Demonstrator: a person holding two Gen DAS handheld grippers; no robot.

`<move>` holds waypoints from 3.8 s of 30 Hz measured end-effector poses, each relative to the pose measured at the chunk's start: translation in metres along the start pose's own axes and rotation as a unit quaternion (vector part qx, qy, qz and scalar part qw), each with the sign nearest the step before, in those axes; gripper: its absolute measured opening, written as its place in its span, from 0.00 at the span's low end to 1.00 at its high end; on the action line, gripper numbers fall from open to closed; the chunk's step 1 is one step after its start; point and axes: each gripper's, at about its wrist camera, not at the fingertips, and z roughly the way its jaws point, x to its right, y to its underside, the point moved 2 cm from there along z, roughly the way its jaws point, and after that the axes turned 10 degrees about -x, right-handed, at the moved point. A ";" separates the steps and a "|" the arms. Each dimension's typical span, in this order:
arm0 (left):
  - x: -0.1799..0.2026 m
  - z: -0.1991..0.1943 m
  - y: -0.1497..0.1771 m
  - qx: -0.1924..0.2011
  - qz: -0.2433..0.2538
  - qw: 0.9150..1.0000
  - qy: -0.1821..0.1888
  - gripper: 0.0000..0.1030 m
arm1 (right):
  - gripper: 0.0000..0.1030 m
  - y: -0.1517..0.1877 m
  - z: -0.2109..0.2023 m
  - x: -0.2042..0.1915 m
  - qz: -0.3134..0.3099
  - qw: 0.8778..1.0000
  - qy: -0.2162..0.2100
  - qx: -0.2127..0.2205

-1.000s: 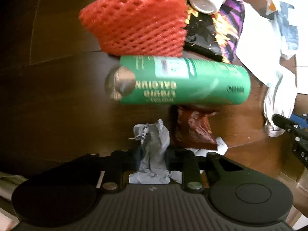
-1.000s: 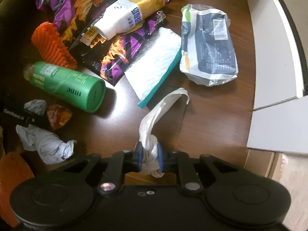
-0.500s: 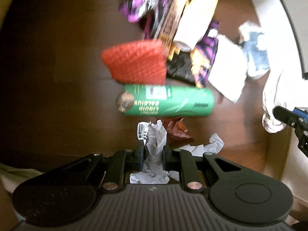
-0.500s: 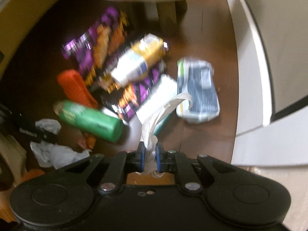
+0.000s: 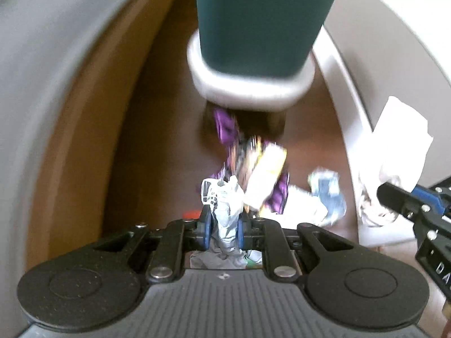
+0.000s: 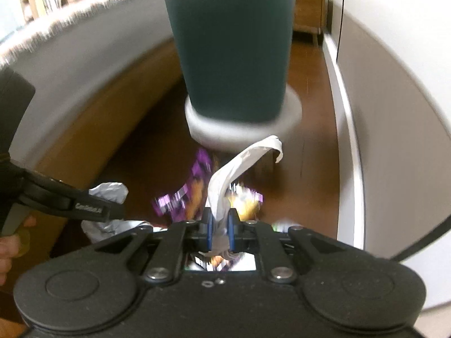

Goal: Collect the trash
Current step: 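Lift both held items and carry them over the wastebasket, then open both tools to drop the tissue and bag into the wastebasket, then lower both tools back down to the trash pile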

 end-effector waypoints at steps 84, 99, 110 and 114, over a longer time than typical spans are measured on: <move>0.054 -0.082 -0.281 0.143 0.050 0.987 -0.059 0.51 | 0.47 -0.237 -0.004 -0.001 -0.103 0.985 0.109 0.085; 0.050 -0.141 -0.225 0.184 0.057 0.980 -0.052 0.51 | 0.60 -0.206 -0.048 -0.003 -0.101 0.983 0.086 0.127; 0.040 -0.148 -0.159 0.185 0.063 0.980 -0.048 0.50 | 0.62 -0.163 -0.054 0.012 -0.042 0.990 0.043 0.131; 0.037 -0.132 -0.130 0.170 0.070 0.982 -0.052 0.50 | 0.63 -0.140 -0.045 0.018 -0.014 0.993 0.019 0.114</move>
